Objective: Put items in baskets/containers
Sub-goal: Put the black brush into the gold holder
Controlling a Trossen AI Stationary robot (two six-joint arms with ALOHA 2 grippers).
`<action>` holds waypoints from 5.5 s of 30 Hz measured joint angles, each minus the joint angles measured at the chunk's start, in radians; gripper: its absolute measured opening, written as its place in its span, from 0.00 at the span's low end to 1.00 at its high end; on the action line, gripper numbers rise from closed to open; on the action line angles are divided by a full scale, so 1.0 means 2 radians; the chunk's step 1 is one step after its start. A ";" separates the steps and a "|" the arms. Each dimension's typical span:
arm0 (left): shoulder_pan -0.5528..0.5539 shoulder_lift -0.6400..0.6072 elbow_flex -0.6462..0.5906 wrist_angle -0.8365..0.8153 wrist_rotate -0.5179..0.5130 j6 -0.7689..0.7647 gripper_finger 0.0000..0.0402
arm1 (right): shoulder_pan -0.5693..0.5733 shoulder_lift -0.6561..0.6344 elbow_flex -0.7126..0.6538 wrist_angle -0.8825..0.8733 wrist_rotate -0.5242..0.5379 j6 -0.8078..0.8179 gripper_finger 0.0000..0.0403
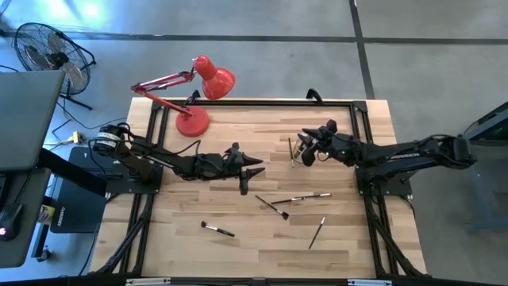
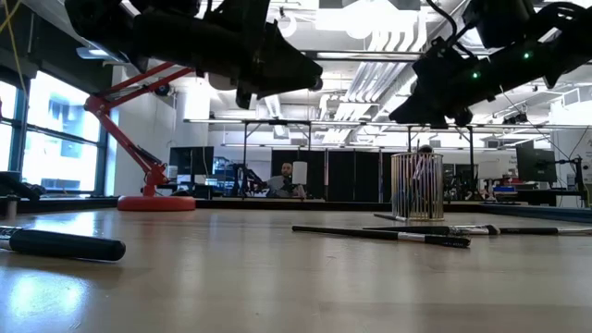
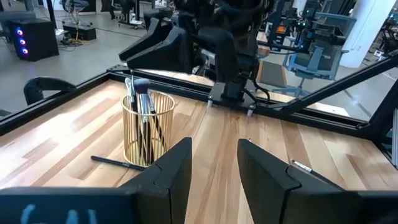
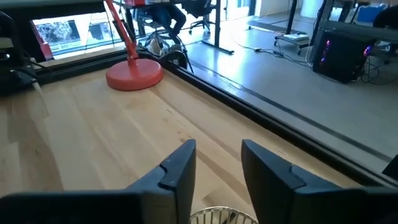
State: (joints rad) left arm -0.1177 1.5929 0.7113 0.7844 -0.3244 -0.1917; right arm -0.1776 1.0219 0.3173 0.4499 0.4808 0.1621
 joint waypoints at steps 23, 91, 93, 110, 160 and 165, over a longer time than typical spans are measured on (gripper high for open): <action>0.057 0.000 0.065 -0.218 0.094 0.010 0.32 | 0.138 -0.040 0.257 -0.729 -0.107 0.122 0.02; 0.009 0.030 0.135 -0.251 0.130 0.067 0.32 | 0.333 0.113 0.207 -0.690 -0.163 0.205 0.00; -0.006 0.032 0.135 -0.247 0.090 0.097 0.32 | 0.326 0.107 0.223 -0.689 -0.153 0.207 0.00; -0.102 0.075 0.218 -0.309 -0.269 0.402 0.32 | 0.185 0.104 0.275 -0.575 -0.220 0.171 0.00; -0.048 0.112 0.249 -0.485 -0.264 0.235 0.00 | 0.139 0.102 0.277 -0.532 -0.240 0.132 0.32; -0.034 0.111 0.214 -0.507 -0.259 0.121 0.00 | 0.140 0.099 0.275 -0.614 -0.179 0.155 0.36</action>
State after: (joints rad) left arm -0.1865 1.8148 1.1384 -0.2302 -0.8430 0.0509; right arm 0.1029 1.2191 0.8677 -0.7781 0.1222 0.4726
